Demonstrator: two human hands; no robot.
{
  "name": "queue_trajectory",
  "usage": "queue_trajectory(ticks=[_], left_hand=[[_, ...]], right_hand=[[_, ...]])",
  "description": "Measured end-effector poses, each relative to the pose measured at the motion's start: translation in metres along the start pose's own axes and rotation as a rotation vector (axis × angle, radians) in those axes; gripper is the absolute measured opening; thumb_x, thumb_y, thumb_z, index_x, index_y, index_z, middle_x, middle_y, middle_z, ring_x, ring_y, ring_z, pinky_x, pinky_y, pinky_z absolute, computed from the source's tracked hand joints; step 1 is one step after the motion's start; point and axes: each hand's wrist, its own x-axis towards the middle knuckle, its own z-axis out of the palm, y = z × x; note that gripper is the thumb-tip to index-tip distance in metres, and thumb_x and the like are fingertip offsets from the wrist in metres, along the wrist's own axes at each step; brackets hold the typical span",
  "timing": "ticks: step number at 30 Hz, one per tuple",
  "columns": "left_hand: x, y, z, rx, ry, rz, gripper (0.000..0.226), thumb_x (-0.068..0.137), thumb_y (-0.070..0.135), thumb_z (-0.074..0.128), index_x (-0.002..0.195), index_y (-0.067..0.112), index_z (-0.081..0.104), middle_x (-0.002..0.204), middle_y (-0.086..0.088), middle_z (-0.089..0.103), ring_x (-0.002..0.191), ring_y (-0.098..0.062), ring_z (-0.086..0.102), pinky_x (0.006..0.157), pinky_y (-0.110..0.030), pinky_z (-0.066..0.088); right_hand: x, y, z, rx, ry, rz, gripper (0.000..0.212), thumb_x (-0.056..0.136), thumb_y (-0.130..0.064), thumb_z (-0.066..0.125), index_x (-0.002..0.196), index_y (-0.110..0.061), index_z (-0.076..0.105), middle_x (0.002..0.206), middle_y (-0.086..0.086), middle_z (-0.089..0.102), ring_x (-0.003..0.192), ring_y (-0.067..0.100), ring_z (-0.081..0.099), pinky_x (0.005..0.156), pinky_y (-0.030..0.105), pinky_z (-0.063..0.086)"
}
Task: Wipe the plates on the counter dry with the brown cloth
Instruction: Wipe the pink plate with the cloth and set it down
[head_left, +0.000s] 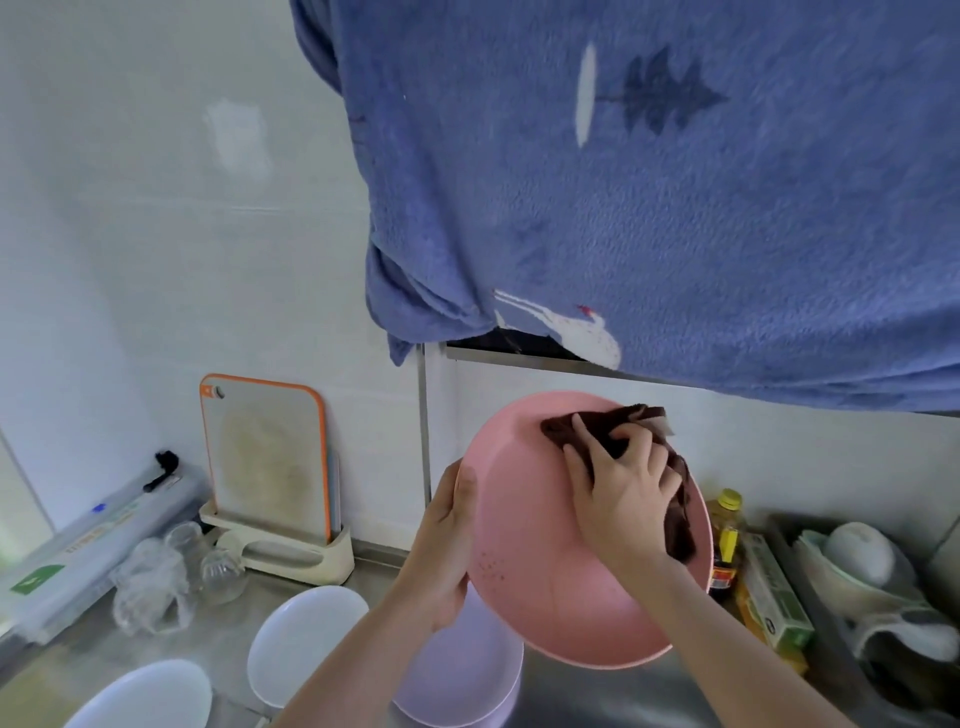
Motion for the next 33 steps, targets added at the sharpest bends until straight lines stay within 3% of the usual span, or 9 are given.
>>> queue_trajectory(ticks=[2,5,9,12,16,21,24,27,33], left_hand=[[0.001,0.003,0.0,0.028,-0.026,0.003,0.033,0.099,0.054,0.033,0.108,0.039,0.061,0.1,0.009,0.072,0.089,-0.01,0.065,0.072,-0.028,0.051],[0.002,0.008,-0.004,0.004,-0.063,-0.036,0.036,0.096,0.059,0.034,0.104,0.046,0.066,0.111,0.01,0.074,0.104,-0.01,0.066,0.092,-0.036,0.049],[0.007,0.007,-0.018,-0.097,-0.095,-0.115,0.056,0.092,0.063,0.038,0.127,0.028,0.063,0.127,-0.003,0.07,0.123,-0.02,0.062,0.111,-0.044,0.041],[0.012,-0.001,-0.027,-0.206,-0.073,-0.17,0.073,0.087,0.07,0.038,0.136,0.018,0.056,0.132,-0.011,0.066,0.124,-0.027,0.061,0.102,-0.043,0.047],[0.011,0.003,-0.03,-0.284,-0.035,-0.119,0.071,0.082,0.062,0.048,0.133,0.013,0.056,0.127,-0.017,0.066,0.117,-0.032,0.062,0.089,-0.043,0.053],[0.019,0.003,-0.014,-0.191,-0.014,-0.172,0.06,0.089,0.065,0.041,0.13,0.025,0.057,0.133,-0.014,0.063,0.122,-0.033,0.06,0.105,-0.052,0.047],[0.023,-0.001,0.0,-0.209,-0.05,-0.267,0.066,0.088,0.068,0.04,0.129,0.021,0.058,0.125,-0.018,0.068,0.11,-0.032,0.068,0.082,-0.039,0.058],[0.026,-0.003,0.005,-0.216,-0.101,-0.331,0.07,0.085,0.072,0.039,0.128,0.021,0.06,0.122,-0.017,0.07,0.11,-0.033,0.069,0.081,-0.038,0.057],[0.038,0.012,-0.009,-0.036,0.047,-0.125,0.038,0.098,0.054,0.037,0.116,0.032,0.063,0.115,-0.007,0.068,0.097,-0.027,0.066,0.08,-0.04,0.056]], right_hand=[[-0.002,-0.012,-0.002,0.08,-0.006,-0.061,0.045,0.089,-0.051,0.036,0.119,-0.037,0.065,0.11,0.011,0.053,0.097,0.037,0.048,0.08,0.051,0.04],[-0.019,-0.026,-0.004,0.134,-0.119,-0.301,0.041,0.091,-0.05,0.037,0.126,-0.044,0.057,0.12,0.005,0.051,0.107,0.03,0.045,0.086,0.049,0.038],[-0.049,-0.03,-0.014,0.257,-0.352,-0.536,0.038,0.095,-0.047,0.037,0.13,-0.048,0.05,0.127,-0.003,0.046,0.12,0.022,0.04,0.099,0.045,0.033],[-0.063,-0.017,-0.029,0.311,-0.521,-0.703,0.035,0.097,-0.046,0.038,0.126,-0.044,0.056,0.128,-0.01,0.046,0.124,0.013,0.035,0.106,0.037,0.025],[-0.066,0.014,-0.054,0.317,-0.701,-0.796,0.033,0.098,-0.046,0.04,0.119,-0.04,0.063,0.126,-0.022,0.047,0.125,-0.003,0.03,0.115,0.03,0.017],[-0.083,0.017,-0.052,0.283,-0.618,-0.701,0.039,0.098,-0.048,0.033,0.133,-0.045,0.05,0.127,-0.019,0.046,0.124,-0.001,0.034,0.109,0.025,0.024],[-0.091,-0.005,-0.041,0.368,-0.458,-0.541,0.041,0.097,-0.046,0.036,0.134,-0.037,0.052,0.122,-0.011,0.051,0.114,0.005,0.042,0.099,0.025,0.032],[-0.091,-0.014,-0.038,0.416,-0.394,-0.467,0.043,0.096,-0.045,0.042,0.135,-0.033,0.052,0.122,-0.008,0.052,0.115,0.007,0.044,0.099,0.025,0.03],[-0.082,0.037,-0.057,0.313,-0.554,-0.71,0.028,0.09,-0.041,0.057,0.117,-0.039,0.064,0.117,-0.017,0.057,0.112,0.001,0.049,0.102,0.024,0.038]])
